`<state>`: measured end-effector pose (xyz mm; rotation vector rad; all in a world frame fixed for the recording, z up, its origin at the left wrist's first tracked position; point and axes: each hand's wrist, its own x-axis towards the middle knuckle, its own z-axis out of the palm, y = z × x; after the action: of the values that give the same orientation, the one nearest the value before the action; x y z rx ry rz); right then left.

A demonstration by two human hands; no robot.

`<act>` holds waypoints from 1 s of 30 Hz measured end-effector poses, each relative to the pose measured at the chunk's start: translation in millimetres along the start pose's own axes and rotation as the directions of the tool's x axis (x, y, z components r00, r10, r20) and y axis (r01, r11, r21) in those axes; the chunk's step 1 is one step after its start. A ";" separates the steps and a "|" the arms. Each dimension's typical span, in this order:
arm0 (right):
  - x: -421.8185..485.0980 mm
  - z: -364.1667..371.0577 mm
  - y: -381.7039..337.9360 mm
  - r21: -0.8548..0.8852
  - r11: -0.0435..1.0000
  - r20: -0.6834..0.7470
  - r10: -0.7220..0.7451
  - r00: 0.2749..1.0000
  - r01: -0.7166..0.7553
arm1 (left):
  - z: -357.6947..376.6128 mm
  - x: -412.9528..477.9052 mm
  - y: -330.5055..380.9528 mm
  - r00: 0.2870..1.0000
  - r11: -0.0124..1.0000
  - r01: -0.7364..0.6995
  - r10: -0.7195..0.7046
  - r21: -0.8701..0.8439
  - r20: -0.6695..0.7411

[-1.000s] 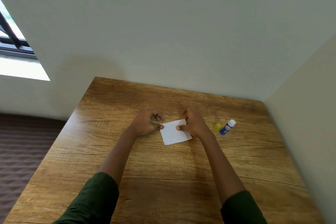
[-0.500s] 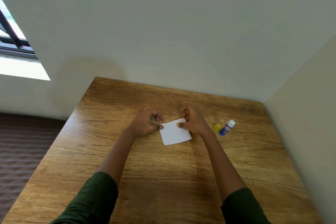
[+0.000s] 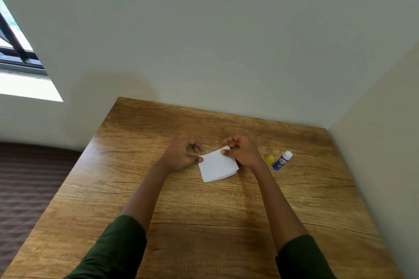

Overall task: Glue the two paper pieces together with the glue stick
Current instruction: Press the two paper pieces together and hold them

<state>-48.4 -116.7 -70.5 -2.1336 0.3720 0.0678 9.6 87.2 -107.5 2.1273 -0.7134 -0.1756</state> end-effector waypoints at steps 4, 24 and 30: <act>-0.5 -0.4 -0.4 0.058 0.998 -0.006 0.003 1.000 -0.003 | -0.4 -0.2 -0.2 1.000 1.000 -0.008 0.008 0.003 -0.003; -2.4 -2.7 4.9 0.238 0.969 -0.065 0.086 0.994 -0.069 | -0.6 -0.6 0.6 1.000 1.000 -0.006 0.006 0.006 0.017; -1.7 -3.2 6.3 0.252 0.966 -0.074 0.075 0.994 -0.055 | -0.2 -0.5 -0.4 0.999 1.000 -0.022 0.022 -0.004 0.030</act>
<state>-52.2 -122.1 -73.5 -1.8791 0.4742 -0.0291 9.5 87.7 -107.7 2.1158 -0.7532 -0.1966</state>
